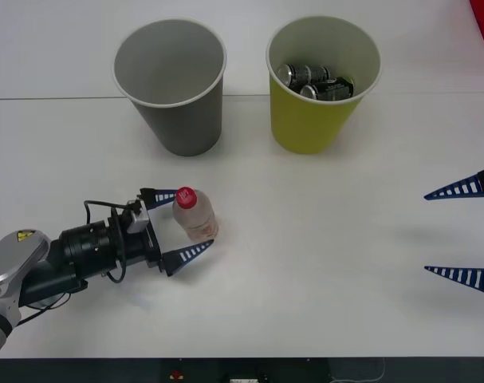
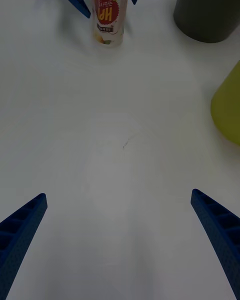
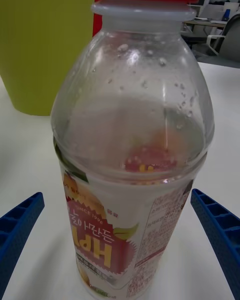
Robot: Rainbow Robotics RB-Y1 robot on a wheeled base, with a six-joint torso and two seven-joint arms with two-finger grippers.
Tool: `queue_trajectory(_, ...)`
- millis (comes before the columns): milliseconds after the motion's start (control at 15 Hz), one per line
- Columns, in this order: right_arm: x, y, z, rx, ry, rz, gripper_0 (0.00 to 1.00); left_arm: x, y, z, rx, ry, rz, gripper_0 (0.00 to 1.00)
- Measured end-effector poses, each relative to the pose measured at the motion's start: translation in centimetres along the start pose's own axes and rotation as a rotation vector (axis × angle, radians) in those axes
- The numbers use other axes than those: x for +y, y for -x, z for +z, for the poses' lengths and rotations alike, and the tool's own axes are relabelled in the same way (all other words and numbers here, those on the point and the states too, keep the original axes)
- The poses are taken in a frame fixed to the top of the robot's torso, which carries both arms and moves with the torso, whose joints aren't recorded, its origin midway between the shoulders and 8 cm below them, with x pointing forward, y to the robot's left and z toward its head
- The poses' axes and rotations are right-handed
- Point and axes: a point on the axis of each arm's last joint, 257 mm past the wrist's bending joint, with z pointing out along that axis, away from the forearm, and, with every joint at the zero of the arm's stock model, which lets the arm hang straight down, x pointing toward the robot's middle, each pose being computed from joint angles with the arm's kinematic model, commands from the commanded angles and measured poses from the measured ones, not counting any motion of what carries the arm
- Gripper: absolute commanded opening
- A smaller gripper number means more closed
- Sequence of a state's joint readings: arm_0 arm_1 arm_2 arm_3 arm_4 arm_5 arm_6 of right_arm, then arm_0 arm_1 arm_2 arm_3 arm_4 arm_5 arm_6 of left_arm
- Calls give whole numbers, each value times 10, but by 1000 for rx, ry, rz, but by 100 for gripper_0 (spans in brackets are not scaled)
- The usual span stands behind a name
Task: Put the can into the green bin and the plastic bottle into the gray bin
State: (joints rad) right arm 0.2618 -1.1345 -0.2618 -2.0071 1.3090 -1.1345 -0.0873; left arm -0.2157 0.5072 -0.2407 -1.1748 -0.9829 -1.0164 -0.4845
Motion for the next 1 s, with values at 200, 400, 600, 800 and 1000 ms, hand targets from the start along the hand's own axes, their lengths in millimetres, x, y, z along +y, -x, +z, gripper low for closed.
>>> queue_trajectory(200, 0, 0, 0, 0, 0, 0, 100, -3, 2, 9, -6, -3, -3, 100)
queue_trajectory(400, 0, 0, 0, 0, 0, 0, 100, -6, 3, 15, -12, -6, -7, 4)
queue_trajectory(600, 0, 0, 0, 0, 0, 0, 100, -6, 4, 16, -12, -7, -6, 0)
queue_trajectory(800, 0, 0, 0, 0, 0, 0, 100, -6, 4, 16, -13, -7, -8, 0)
queue_trajectory(1000, 0, 0, 0, 0, 0, 0, 100, -7, 2, 16, -3, -12, -10, 0)
